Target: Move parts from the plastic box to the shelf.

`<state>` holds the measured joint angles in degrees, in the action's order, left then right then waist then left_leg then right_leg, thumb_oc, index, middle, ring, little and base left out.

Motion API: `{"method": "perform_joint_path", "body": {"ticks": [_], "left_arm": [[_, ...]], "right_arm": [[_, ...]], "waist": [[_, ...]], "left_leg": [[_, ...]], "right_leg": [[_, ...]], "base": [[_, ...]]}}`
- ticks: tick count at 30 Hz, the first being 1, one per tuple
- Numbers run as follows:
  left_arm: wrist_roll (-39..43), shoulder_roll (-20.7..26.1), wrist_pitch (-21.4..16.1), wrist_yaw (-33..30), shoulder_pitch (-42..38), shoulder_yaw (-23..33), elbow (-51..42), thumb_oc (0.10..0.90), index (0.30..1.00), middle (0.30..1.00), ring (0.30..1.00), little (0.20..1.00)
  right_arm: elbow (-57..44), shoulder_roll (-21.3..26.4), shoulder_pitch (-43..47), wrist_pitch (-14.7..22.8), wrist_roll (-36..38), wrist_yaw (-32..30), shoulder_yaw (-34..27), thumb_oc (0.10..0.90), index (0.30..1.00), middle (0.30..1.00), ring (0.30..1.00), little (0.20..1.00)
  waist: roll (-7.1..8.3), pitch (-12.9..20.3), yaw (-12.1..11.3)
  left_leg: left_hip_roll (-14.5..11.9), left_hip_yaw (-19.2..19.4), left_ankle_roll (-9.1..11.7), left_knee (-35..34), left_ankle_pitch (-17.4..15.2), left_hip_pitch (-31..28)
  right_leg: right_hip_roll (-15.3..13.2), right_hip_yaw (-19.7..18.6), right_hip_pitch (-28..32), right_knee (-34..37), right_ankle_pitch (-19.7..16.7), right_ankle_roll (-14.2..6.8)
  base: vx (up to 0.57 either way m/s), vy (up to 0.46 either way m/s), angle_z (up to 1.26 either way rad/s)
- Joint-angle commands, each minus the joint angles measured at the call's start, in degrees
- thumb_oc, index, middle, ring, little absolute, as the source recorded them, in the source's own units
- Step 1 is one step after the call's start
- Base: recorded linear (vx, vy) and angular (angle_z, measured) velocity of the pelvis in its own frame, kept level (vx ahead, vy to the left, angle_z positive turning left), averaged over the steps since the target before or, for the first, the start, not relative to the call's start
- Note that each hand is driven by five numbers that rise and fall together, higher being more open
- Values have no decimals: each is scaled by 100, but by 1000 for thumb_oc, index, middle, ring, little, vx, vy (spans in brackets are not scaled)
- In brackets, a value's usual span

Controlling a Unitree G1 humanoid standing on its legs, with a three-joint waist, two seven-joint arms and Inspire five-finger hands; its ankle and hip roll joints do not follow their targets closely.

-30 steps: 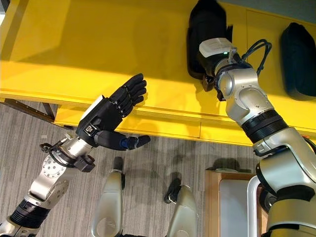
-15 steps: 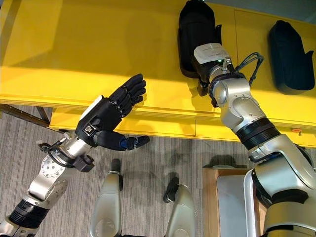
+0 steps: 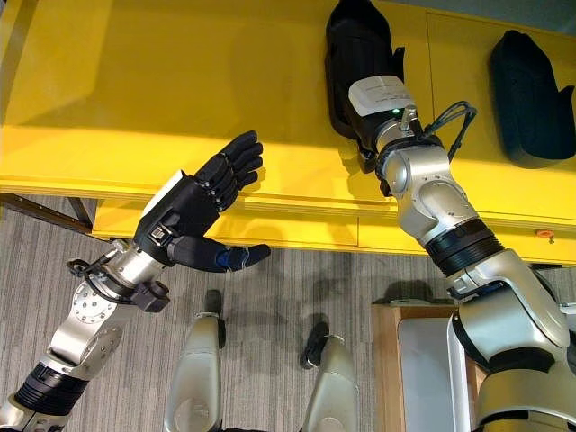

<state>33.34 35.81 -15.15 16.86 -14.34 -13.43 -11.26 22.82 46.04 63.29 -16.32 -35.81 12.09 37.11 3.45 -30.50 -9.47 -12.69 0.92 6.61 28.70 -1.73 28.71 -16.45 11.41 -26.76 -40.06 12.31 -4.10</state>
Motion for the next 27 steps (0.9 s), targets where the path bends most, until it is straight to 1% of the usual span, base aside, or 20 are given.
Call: {"method": "perform_joint_path", "body": {"ticks": [1, 3, 10, 16, 19, 27], "left_arm": [[63, -127, -644, 111, -112, 323, -858, 900, 1000, 1000, 1000, 1000], [76, -88, -602, 134, -74, 341, -888, 900, 1000, 1000, 1000, 1000], [103, -51, -554, 216, -72, 348, -884, 900, 1000, 1000, 1000, 1000], [122, -29, -524, 253, -71, 340, -884, 900, 1000, 1000, 1000, 1000], [107, -37, -514, 244, -65, 335, -887, 900, 1000, 1000, 1000, 1000], [141, -40, -480, 288, 3, 384, -904, 900, 1000, 1000, 1000, 1000]], "right_arm": [[99, 309, -47, -240, -45, 467, 0, 900, 1000, 1000, 1000, 1000], [-18, 333, -46, -394, -35, 687, 145, 900, 1000, 1000, 1000, 1000], [101, 326, 80, -377, -21, 1022, 316, 900, 1000, 1000, 1000, 1000], [70, 351, 73, -422, -64, 1028, 365, 900, 1000, 1000, 1000, 1000], [81, 328, 51, -437, -134, 920, 307, 900, 1000, 1000, 1000, 1000], [79, 349, -67, -434, -270, 891, 157, 900, 1000, 1000, 1000, 1000]], "waist": [[-216, 150, 15], [-183, 161, 14], [-156, 166, -13], [-146, 169, -4], [-150, 167, 3], [-174, 167, 17]], "left_leg": [[-112, 280, -157, -150, -200, -346], [-137, 294, -153, -138, -202, -362], [-157, 301, -150, -123, -200, -378], [-179, 335, -153, -130, -202, -412], [-181, 337, -157, -92, -225, -409], [-187, 369, -160, -46, -256, -417]], "right_leg": [[27, -218, 254, -102, 109, -16], [38, -227, 262, -123, 124, 1], [51, -208, 294, -139, 134, 17], [53, -207, 309, -157, 149, 26], [56, -219, 305, -188, 159, 29], [42, -213, 307, -239, 186, 38]], "base": [[0, 0, 0], [0, 0, 0], [6, -5, -1], [0, 0, 0], [10, -1, 0], [0, 0, 0]]}}
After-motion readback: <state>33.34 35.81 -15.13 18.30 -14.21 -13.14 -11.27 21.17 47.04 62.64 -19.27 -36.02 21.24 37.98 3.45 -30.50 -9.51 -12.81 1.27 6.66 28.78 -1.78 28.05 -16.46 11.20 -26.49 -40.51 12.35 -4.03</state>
